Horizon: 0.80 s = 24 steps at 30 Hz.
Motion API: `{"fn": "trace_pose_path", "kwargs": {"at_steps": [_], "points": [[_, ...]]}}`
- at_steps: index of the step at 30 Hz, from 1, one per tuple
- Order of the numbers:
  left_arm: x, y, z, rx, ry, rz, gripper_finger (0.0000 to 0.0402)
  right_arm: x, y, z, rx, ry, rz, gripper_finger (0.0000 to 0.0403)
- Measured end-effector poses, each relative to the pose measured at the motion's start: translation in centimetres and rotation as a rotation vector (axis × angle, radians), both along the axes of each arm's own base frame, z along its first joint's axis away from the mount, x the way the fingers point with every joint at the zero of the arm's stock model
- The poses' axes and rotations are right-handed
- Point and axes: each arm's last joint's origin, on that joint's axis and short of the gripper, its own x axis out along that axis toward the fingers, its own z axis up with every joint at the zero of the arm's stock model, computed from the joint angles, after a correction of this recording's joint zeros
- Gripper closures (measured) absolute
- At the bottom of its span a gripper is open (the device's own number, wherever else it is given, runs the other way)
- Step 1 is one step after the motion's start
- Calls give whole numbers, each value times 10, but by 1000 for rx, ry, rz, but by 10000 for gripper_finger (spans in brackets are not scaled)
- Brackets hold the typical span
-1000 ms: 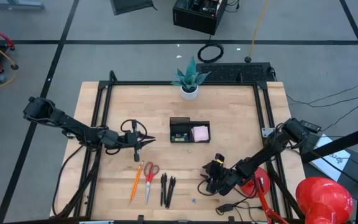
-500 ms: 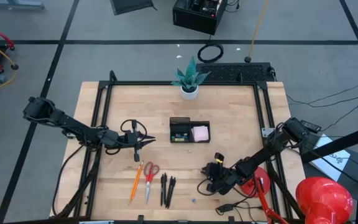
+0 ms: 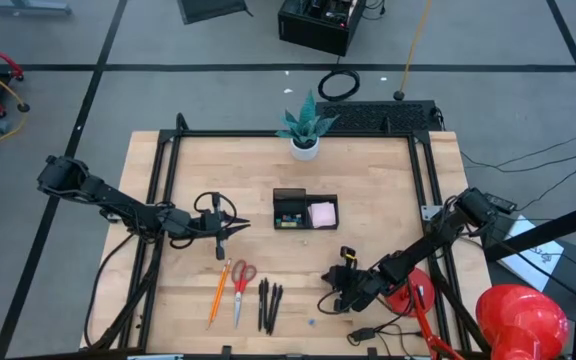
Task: Pick and place office supplies into organizer
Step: Adjust the blue binder clip
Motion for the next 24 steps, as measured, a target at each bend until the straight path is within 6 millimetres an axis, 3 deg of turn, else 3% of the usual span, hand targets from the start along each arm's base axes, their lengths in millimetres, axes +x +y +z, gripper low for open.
{"fn": "trace_pose_path", "kwargs": {"at_steps": [10, 17, 21, 24], "points": [[0, 0, 0, -1, 0, 0, 355, 3, -1, 18, -29, -60, 58, 399], [0, 0, 0, -1, 0, 0, 355, 8, 12, 25, 159, -87, 255, 377], [0, 0, 0, 0, 0, 0, 355, 10, 24, 37, 186, -216, 333, 360], [0, 0, 0, -1, -1, 0, 355, 13, 29, 41, 220, -218, 367, 364]]}}
